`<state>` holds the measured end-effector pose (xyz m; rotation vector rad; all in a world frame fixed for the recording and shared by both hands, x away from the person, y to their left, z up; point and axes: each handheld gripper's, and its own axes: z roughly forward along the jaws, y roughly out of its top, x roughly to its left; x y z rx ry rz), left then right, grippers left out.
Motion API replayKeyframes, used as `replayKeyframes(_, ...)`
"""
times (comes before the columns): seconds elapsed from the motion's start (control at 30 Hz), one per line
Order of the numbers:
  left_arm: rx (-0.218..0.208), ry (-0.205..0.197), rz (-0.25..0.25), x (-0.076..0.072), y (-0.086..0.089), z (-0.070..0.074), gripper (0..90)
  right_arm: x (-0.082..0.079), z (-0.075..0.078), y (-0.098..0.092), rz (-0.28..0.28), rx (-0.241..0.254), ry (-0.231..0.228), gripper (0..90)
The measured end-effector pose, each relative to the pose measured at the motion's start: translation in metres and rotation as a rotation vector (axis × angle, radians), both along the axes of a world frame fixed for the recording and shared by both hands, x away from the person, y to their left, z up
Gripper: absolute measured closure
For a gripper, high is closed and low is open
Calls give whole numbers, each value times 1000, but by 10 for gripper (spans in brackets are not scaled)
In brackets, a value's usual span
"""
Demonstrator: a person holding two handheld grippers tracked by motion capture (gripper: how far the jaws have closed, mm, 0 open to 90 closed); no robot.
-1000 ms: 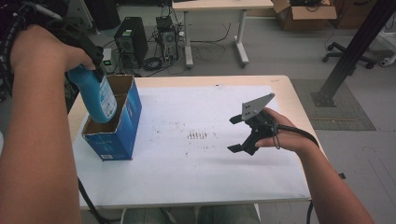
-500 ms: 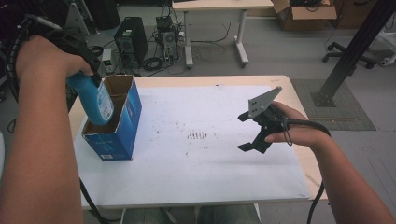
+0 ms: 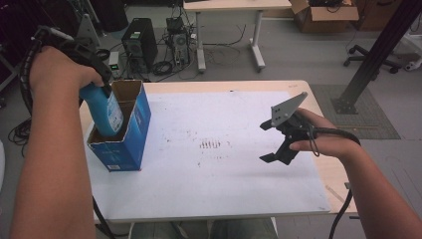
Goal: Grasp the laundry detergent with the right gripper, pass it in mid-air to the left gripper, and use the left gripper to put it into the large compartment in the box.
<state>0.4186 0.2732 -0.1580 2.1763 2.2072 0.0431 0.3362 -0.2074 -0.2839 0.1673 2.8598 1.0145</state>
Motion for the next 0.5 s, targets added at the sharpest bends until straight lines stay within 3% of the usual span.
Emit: replayKeyframes(0.5,-3,32,-5,8,4,-36,400,-2,-4,-1,-1,0,12,24)
